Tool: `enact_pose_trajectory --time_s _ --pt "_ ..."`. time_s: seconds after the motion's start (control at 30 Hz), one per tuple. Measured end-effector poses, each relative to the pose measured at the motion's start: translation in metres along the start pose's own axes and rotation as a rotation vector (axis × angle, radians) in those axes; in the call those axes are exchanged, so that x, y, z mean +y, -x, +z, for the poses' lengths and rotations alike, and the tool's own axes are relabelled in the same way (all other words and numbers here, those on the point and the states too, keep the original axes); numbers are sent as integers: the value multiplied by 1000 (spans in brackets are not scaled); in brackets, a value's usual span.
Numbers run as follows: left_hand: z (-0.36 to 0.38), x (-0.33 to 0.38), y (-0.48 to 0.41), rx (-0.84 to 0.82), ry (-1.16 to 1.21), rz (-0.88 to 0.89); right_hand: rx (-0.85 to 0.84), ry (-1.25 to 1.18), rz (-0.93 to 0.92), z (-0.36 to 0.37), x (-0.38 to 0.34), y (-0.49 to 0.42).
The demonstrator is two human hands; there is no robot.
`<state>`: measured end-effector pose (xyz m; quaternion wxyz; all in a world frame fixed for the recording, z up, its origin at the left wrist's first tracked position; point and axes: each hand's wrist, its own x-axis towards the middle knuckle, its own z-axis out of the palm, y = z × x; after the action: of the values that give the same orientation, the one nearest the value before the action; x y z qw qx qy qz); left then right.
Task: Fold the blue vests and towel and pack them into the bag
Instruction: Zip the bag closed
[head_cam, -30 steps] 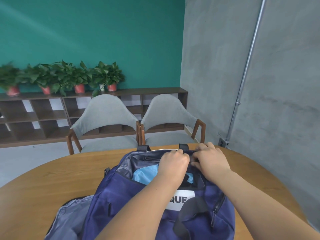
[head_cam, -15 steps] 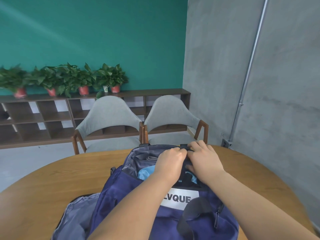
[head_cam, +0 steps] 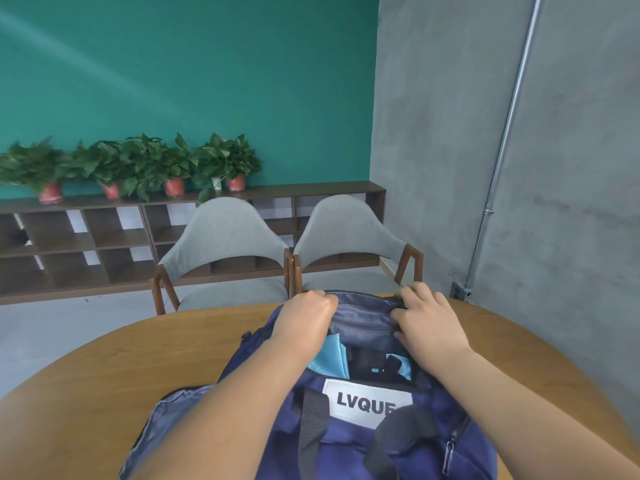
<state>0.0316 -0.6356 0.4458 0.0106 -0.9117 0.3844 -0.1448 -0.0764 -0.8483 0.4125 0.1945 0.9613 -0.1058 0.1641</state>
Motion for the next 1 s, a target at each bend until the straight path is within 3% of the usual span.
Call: enact_pose_trajectory --time_s 0.2,0.57,0.8,1.0 --pt "0 3 6 70 -39 21 132 -139 -83 -16 -43 -17" --pt "8 -22 6 180 -279 333 174 -153 -38 9 -64 -31" --pt "-5 -43 6 -6 -570 281 195 -77 -37 0 -48 -48" --pt "-18 -54 4 -123 -573 127 144 -69 -73 -16 -66 -73"
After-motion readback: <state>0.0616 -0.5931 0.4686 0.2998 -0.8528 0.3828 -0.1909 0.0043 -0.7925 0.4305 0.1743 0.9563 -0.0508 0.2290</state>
